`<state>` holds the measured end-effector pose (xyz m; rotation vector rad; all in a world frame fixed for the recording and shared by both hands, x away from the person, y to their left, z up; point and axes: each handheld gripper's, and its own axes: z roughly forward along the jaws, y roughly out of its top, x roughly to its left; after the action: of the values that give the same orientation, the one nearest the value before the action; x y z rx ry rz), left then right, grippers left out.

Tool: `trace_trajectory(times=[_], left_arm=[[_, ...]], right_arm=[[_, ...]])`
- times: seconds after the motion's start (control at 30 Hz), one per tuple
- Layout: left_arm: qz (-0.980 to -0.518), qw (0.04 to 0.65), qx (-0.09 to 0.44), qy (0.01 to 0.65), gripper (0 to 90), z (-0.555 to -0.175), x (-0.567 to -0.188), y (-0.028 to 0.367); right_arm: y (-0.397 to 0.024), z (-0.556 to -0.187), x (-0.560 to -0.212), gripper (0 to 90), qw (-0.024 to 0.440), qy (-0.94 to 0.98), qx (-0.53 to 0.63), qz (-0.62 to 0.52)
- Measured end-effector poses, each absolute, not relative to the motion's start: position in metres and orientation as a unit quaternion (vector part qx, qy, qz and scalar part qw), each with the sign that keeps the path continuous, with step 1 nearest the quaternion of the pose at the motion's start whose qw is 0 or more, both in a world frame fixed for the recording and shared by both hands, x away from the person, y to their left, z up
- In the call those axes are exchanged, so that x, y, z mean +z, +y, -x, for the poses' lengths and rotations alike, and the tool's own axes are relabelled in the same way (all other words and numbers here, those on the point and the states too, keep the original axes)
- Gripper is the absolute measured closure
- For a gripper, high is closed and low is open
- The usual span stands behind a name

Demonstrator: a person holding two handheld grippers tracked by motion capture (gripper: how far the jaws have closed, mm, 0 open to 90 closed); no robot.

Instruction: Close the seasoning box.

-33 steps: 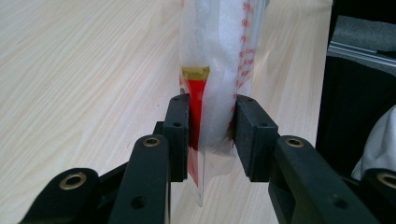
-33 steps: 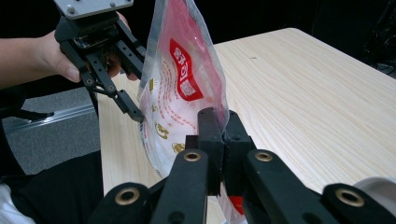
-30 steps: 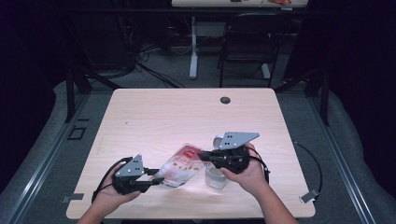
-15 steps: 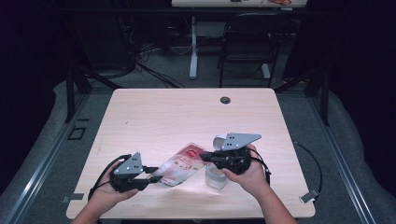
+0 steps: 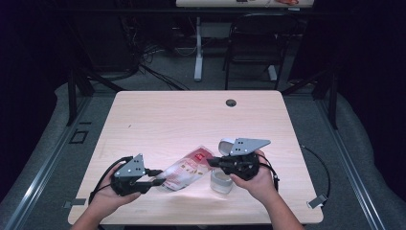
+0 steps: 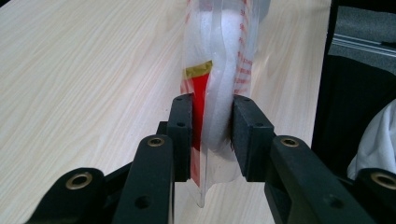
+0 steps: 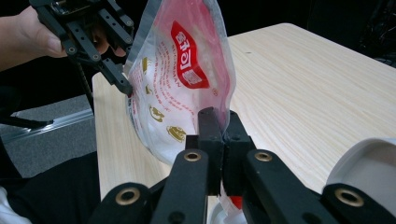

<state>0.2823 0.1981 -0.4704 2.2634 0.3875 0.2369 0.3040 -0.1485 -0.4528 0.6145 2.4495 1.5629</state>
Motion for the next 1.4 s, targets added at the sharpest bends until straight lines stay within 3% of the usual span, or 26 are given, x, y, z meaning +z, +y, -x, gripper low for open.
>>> trace_trajectory(times=[1.4], left_arm=[[-0.886, 0.426, 0.105, 0.153, 76.4, -0.288, -0.443, 0.203]], right_arm=[[-0.157, -0.305, -0.467, 89.5, 0.082, 0.812, 0.535, -0.218]])
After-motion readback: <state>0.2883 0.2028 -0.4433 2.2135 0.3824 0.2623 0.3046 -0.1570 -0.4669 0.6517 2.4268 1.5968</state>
